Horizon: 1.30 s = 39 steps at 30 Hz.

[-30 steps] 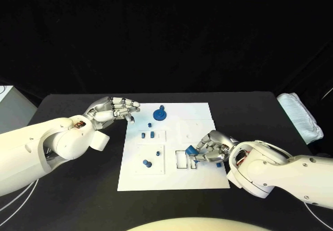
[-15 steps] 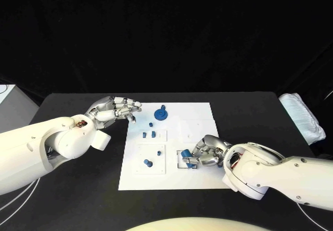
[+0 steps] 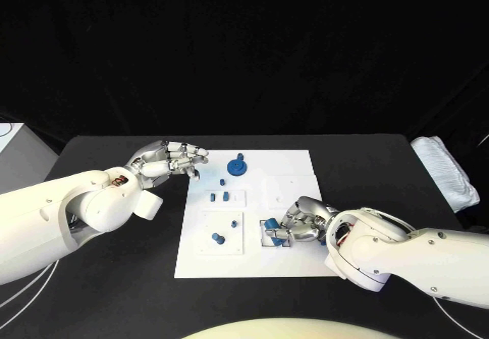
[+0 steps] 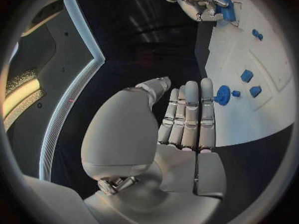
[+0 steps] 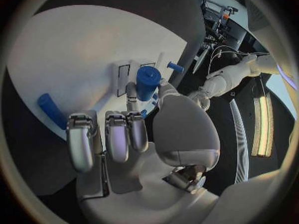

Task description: Assemble the parts on the task board

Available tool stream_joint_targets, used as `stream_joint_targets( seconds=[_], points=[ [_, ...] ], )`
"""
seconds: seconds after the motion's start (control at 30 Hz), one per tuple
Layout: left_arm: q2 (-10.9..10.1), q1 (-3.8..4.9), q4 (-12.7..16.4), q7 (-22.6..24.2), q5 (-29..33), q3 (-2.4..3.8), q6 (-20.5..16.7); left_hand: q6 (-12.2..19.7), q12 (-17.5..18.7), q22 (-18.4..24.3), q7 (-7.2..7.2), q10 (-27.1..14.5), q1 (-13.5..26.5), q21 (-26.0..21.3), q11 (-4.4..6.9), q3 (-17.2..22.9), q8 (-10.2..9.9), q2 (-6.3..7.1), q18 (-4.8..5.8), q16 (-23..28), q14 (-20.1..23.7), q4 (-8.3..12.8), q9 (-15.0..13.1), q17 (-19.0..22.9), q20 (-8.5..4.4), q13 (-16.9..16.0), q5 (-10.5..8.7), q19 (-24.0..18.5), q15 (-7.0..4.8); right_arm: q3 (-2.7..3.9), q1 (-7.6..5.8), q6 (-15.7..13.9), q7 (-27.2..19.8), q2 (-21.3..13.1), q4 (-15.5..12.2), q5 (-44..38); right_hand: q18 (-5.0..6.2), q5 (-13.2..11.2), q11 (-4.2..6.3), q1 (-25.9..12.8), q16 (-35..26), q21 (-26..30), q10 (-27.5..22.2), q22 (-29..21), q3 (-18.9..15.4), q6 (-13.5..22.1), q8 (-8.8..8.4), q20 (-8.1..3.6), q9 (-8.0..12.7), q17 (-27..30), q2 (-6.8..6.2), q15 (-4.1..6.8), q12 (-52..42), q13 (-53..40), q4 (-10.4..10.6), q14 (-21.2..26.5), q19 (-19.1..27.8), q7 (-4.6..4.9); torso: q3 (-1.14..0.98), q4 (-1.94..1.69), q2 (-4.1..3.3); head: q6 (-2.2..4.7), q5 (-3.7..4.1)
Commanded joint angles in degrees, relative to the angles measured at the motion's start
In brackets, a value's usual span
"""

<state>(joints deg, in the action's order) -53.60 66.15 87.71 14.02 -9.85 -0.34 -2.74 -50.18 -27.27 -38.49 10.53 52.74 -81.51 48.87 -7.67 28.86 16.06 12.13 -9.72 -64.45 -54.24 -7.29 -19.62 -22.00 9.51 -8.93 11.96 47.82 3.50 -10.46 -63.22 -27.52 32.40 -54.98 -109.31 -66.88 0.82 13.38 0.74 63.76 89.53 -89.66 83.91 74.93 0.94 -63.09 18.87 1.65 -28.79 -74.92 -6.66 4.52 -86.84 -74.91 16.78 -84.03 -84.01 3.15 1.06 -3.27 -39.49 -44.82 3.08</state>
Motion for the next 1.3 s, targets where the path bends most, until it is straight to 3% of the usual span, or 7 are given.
stream_joint_targets(
  seconds=[0.03,0.07,0.23,0.43,0.83,1.1,1.3],
  points=[
    [0.0,0.0,0.2,0.1,0.4,0.03,0.9,0.2,0.3,0.1,0.34,-0.4,0.4,-0.2,0.07,-0.1,0.3,-0.21,-0.78,0.3,-0.2,-0.3,0.1,-0.1,-0.02,0.1,0.13,0.4,0.28,0.03,0.05,0.1,0.3,0.2,0.2,-2.5,-0.82,-5.5,0.28,-2.3,0.1,-0.3,4.4,15.1,-2.7,0.5,0.6,-0.23,-0.1,-13.9,0.2,0.16,0.3,-12.5,0.2,-5.7,-6.0,0.0,0.02,-0.02,0.05,0.0,0.0],
    [0.0,0.0,0.2,0.1,0.4,0.03,1.0,0.2,0.3,0.1,0.34,-0.4,0.4,-0.2,0.07,-0.1,0.3,-0.21,-0.78,0.3,-0.2,-0.3,0.1,-0.1,-0.02,0.1,0.13,0.4,0.28,0.03,0.05,0.2,0.4,0.3,0.3,-2.8,-0.82,-9.7,0.27,-5.1,0.1,-0.3,4.4,15.1,-6.0,0.6,0.8,-0.25,-0.2,-13.9,-0.47,0.11,0.3,-12.5,0.2,-5.7,-6.0,0.03,0.01,-0.03,0.04,-0.01,-0.03],
    [0.0,0.01,0.3,-0.1,0.4,0.03,1.0,0.2,0.3,0.1,0.34,-0.4,0.4,-0.2,0.07,-0.1,0.3,-0.32,-0.78,0.3,-0.2,-0.4,0.1,-0.1,-0.02,0.1,0.15,0.4,0.29,0.07,0.04,0.5,0.5,0.5,0.6,-3.7,-0.82,-10.5,0.25,-9.3,0.0,-0.3,4.2,15.1,-10.7,1.1,1.15,-0.26,-0.5,-13.8,-4.04,0.1,0.7,-12.4,0.4,-5.7,-6.0,0.08,0.04,-0.04,0.06,-0.05,0.01],
    [-0.1,0.01,0.3,-0.1,0.4,0.03,1.0,0.2,0.3,0.1,0.34,-0.4,0.4,-0.2,0.07,-0.1,0.3,-0.32,-0.78,0.3,-0.2,-0.4,0.1,-0.1,-0.02,0.1,0.15,0.4,0.29,0.08,0.03,1.2,0.8,0.4,0.8,-5.2,-0.82,-10.4,0.23,-10.1,0.0,-0.3,4.0,15.1,-11.3,1.3,1.21,-0.27,-0.6,-13.8,-4.78,0.09,1.2,-12.1,0.4,-5.7,-6.0,0.11,0.03,-0.03,0.11,-0.03,-0.03],
    [-0.1,0.01,0.2,-0.2,0.4,0.03,1.0,0.2,0.3,0.1,0.34,-0.4,0.4,-0.2,0.07,-0.1,0.3,-0.32,-0.78,0.3,-0.2,-0.4,0.1,-0.1,-0.02,0.1,0.15,0.4,0.29,0.09,0.03,1.8,-2.7,-0.9,-0.4,-6.0,-0.82,-8.3,0.23,1.9,0.1,-0.3,4.3,15.1,-7.8,1.4,2.12,-0.11,-0.8,-14.1,0.61,0.02,0.9,-12.5,-0.1,-5.8,-6.0,0.06,-0.05,0.01,0.08,0.14,-0.25],
    [-0.1,0.01,0.0,-0.3,0.4,0.03,0.8,0.2,0.3,0.2,0.32,-0.4,0.4,-0.3,0.08,0.0,0.4,-0.42,-0.79,0.3,-0.2,-0.5,0.1,-0.1,-0.01,0.1,0.16,0.5,0.28,0.09,0.04,2.7,-4.7,-2.7,-2.1,-3.5,-0.82,-5.8,0.42,2.0,0.2,-0.3,4.5,15.1,-8.2,1.1,2.55,-0.28,-0.8,-14.5,2.68,0.2,0.4,-12.9,0.0,-5.8,-6.0,-0.14,-0.03,0.09,0.07,0.21,-0.29],
    [0.0,0.01,-0.2,-0.4,0.4,0.03,0.8,0.1,0.3,0.2,0.32,-0.3,0.4,-0.4,0.08,0.0,0.4,-0.48,-0.79,0.3,-0.2,-0.5,0.1,-0.1,-0.01,0.1,0.16,0.5,0.28,0.08,0.04,4.1,-5.3,-3.0,-2.6,-1.7,-0.82,-5.5,0.43,1.6,0.3,-0.3,4.5,15.1,-8.5,1.1,2.59,-0.29,-0.8,-14.5,2.95,0.21,0.4,-12.9,0.0,-5.8,-6.0,-0.15,-0.08,0.07,0.04,0.25,-0.18]
  ],
)
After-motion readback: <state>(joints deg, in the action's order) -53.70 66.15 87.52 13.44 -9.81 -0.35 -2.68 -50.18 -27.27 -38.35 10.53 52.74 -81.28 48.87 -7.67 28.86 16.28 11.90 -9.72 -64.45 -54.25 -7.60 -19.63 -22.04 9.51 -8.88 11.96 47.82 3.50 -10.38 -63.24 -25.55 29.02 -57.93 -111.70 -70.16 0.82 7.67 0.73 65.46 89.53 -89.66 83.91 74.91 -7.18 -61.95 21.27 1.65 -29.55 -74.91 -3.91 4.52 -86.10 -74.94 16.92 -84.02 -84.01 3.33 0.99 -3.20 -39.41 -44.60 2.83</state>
